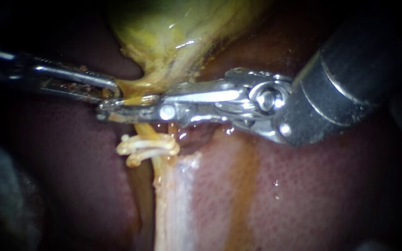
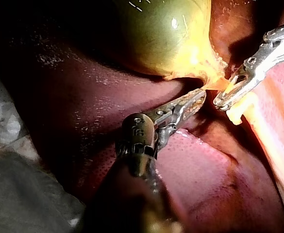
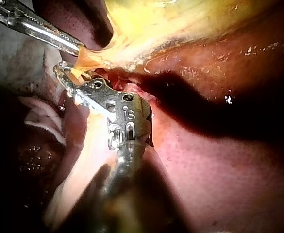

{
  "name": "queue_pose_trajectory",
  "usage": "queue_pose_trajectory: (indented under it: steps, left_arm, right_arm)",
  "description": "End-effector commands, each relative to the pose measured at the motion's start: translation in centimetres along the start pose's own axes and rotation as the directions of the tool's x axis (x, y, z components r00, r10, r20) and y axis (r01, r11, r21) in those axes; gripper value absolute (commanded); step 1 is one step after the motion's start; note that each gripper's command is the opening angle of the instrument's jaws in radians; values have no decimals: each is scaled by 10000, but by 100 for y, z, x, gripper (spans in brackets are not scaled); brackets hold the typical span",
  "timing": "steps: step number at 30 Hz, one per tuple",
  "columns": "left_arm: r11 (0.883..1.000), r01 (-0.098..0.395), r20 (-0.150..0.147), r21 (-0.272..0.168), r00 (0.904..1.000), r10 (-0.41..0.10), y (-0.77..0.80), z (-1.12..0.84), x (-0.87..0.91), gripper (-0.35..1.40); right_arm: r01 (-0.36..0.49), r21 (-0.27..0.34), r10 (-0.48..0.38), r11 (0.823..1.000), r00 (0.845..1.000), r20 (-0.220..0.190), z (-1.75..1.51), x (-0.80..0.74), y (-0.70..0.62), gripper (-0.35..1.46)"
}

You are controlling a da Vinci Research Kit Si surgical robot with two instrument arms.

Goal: Going back third clip left tube

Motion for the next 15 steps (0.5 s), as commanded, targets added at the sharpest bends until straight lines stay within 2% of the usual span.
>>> queue_pose_trajectory:
  steps: [1, 5, 7, 10, 12, 15]
  left_arm:
    - [10000, 0, -2, 3, 10000, 0, 0, 0, 0, -35]
    - [10000, 0, -1, 3, 10000, 0, 0, 0, 0, -35]
    - [10000, 0, -2, 3, 10000, 0, 0, 0, 0, -35]
    - [10000, 0, -1, 3, 10000, 0, 0, 0, 0, -35]
    - [10000, 0, -2, 3, 10000, 0, 0, 0, 0, -35]
    - [10000, -1, -1, 3, 10000, 1, 0, -1, 0, -35]
  right_arm:
    - [1, 2, -1, 10000, 10000, 1, 0, 0, 0, -35]
    - [-4, 65, 5, 10000, 10000, -63, 0, 0, -1, -35]
    - [643, 176, -639, 9978, 9978, -182, 1, 0, 0, -18]
    - [817, 206, -812, 9964, 9964, -247, 3, 1, 1, 18]
    - [874, 251, -865, 9959, 9957, -327, 5, 2, 2, 32]
    - [935, 312, -922, 9951, 9948, -429, 7, 2, 4, 38]
